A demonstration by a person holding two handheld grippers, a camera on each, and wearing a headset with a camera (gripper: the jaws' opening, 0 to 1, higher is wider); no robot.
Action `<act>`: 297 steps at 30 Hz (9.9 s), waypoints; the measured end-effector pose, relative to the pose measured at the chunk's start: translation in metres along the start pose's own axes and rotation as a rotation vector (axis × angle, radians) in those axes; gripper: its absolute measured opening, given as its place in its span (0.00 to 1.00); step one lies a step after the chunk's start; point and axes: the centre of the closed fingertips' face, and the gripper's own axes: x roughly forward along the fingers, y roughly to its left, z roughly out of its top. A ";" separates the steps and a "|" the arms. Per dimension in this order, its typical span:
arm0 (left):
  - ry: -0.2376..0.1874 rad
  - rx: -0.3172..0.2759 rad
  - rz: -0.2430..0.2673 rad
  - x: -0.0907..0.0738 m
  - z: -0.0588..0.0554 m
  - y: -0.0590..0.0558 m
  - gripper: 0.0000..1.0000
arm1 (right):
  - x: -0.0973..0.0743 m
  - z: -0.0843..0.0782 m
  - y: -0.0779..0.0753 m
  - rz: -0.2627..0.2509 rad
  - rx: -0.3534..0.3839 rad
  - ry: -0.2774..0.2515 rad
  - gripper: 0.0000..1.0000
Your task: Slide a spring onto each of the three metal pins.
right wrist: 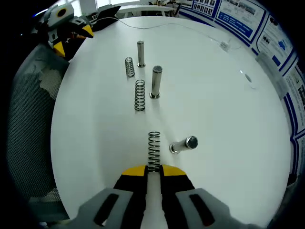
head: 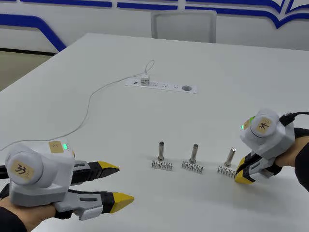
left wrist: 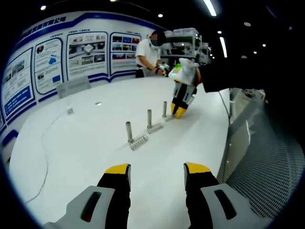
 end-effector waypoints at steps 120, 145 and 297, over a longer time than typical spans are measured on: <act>0.081 0.322 -0.310 0.089 0.027 -0.068 0.11 | -0.047 0.139 0.136 0.174 -0.309 -0.200 0.12; 0.073 0.228 -0.230 0.061 0.021 -0.032 0.30 | -0.070 0.115 0.095 0.101 -0.232 -0.165 0.12; 0.026 0.083 -0.095 0.043 0.009 -0.015 0.50 | 0.030 0.082 0.019 0.043 -0.132 0.037 0.12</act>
